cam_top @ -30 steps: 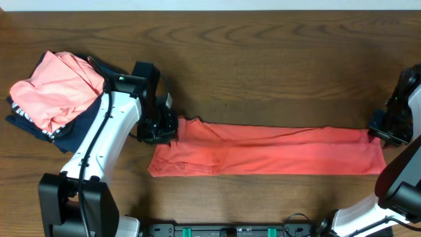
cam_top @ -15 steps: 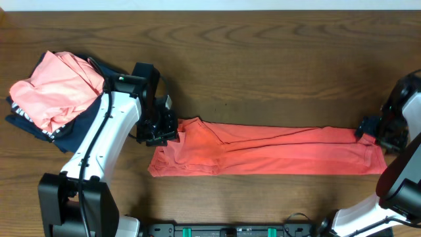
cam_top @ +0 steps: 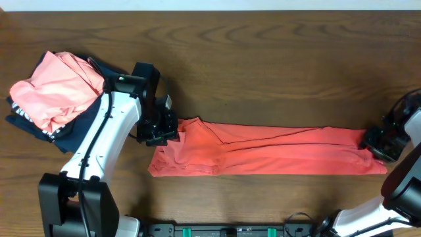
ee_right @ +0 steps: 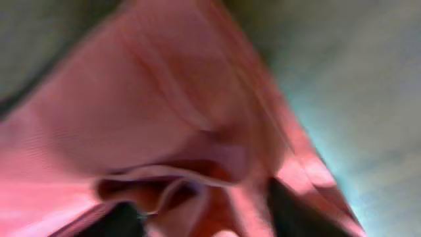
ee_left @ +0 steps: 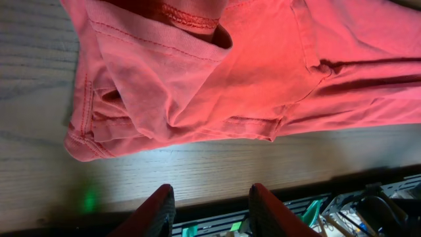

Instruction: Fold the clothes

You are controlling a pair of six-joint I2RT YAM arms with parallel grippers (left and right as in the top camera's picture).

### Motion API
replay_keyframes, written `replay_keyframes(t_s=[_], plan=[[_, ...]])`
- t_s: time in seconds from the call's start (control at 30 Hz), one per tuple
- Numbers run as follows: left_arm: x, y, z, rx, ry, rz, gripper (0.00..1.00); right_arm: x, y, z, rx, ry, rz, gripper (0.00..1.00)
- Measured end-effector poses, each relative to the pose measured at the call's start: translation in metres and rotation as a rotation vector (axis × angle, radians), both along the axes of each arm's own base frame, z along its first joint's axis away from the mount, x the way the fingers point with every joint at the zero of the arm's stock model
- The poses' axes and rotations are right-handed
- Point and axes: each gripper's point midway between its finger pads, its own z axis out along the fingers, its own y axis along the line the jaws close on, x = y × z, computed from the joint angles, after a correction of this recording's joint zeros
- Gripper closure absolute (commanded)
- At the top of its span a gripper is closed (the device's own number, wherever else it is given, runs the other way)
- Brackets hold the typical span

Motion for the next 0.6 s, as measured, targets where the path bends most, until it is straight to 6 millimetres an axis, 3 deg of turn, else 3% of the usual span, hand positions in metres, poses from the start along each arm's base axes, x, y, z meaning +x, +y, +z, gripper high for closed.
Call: replay_keyframes(t_s=[0.1, 0.17, 0.2, 0.27, 0.3, 0.33, 0.47, 0.6], plan=[[-0.0001, 0.0, 0.0, 0.0, 0.0, 0.0, 0.61, 0.0028, 0.0041, 0.0001, 0.024, -0.017, 0.009, 0.98], [-0.0001, 0.0, 0.0, 0.0, 0.0, 0.0, 0.61, 0.0033, 0.0051, 0.0001, 0.029, -0.02, 0.009, 0.99], [-0.0001, 0.0, 0.0, 0.0, 0.0, 0.0, 0.61, 0.0032, 0.0052, 0.0001, 0.03, -0.019, 0.008, 0.94], [0.0, 0.0, 0.0, 0.0, 0.0, 0.0, 0.61, 0.0029, 0.0057, 0.0001, 0.033, -0.018, 0.006, 0.52], [-0.0001, 0.0, 0.0, 0.0, 0.0, 0.0, 0.61, 0.0025, 0.0057, 0.0002, 0.032, -0.016, 0.008, 0.44], [-0.0001, 0.0, 0.0, 0.0, 0.0, 0.0, 0.61, 0.002, 0.0057, 0.0002, 0.032, -0.014, 0.01, 0.39], [-0.0001, 0.0, 0.0, 0.0, 0.0, 0.0, 0.61, 0.0005, 0.006, 0.0004, 0.032, -0.008, 0.026, 0.4], [-0.0001, 0.0, 0.0, 0.0, 0.0, 0.0, 0.61, 0.001, 0.0041, 0.0012, 0.025, -0.008, 0.072, 0.34]])
